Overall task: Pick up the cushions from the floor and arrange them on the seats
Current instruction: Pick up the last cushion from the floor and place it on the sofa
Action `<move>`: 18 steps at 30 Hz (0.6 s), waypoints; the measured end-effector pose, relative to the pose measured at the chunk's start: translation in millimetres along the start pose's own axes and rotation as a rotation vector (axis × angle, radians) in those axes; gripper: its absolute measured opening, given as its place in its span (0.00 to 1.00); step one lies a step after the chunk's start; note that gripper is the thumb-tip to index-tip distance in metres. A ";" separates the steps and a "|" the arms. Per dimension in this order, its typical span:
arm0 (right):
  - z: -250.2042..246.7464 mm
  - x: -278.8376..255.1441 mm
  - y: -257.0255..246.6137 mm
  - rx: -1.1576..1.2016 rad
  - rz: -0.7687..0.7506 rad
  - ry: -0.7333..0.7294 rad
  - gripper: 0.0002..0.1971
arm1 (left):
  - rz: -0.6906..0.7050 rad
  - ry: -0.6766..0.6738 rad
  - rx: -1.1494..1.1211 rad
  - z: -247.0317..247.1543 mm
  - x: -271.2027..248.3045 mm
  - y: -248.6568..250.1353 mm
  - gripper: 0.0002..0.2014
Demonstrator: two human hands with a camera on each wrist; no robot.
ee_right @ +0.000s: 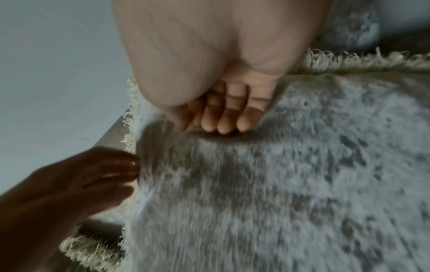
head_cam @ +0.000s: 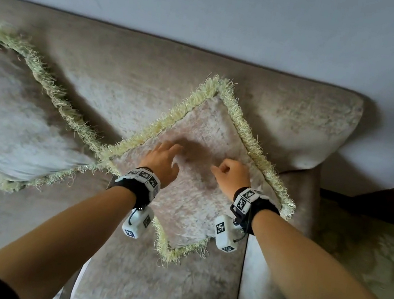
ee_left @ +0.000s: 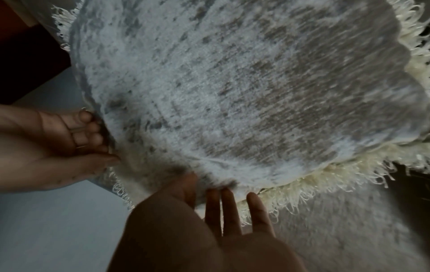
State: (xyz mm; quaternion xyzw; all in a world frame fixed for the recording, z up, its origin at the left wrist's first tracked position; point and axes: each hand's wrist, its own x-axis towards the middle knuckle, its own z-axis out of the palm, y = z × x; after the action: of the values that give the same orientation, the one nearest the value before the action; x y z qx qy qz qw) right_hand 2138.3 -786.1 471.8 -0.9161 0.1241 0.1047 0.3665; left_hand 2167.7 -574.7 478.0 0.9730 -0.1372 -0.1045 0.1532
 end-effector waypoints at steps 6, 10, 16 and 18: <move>66.2 -28.7 -11.5 -0.479 -0.847 0.096 0.09 | 0.051 0.013 0.020 17.8 16.0 -8.8 0.29; 71.1 1.7 28.3 -0.801 -0.944 -0.024 0.34 | 0.158 -0.006 0.153 25.0 30.5 -42.4 0.30; -25.8 56.8 76.8 -0.711 -0.130 0.305 0.44 | 0.088 0.017 0.066 38.4 36.4 -42.4 0.27; -16.5 49.4 58.9 -0.473 -0.028 0.535 0.40 | 0.043 0.070 -0.019 49.8 29.6 -38.1 0.27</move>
State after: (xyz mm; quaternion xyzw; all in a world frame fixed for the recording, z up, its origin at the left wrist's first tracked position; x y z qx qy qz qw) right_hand 2168.9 -846.3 431.4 -0.9722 0.1757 -0.1183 0.1004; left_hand 2192.3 -562.1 414.5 0.9714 -0.1514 -0.0685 0.1695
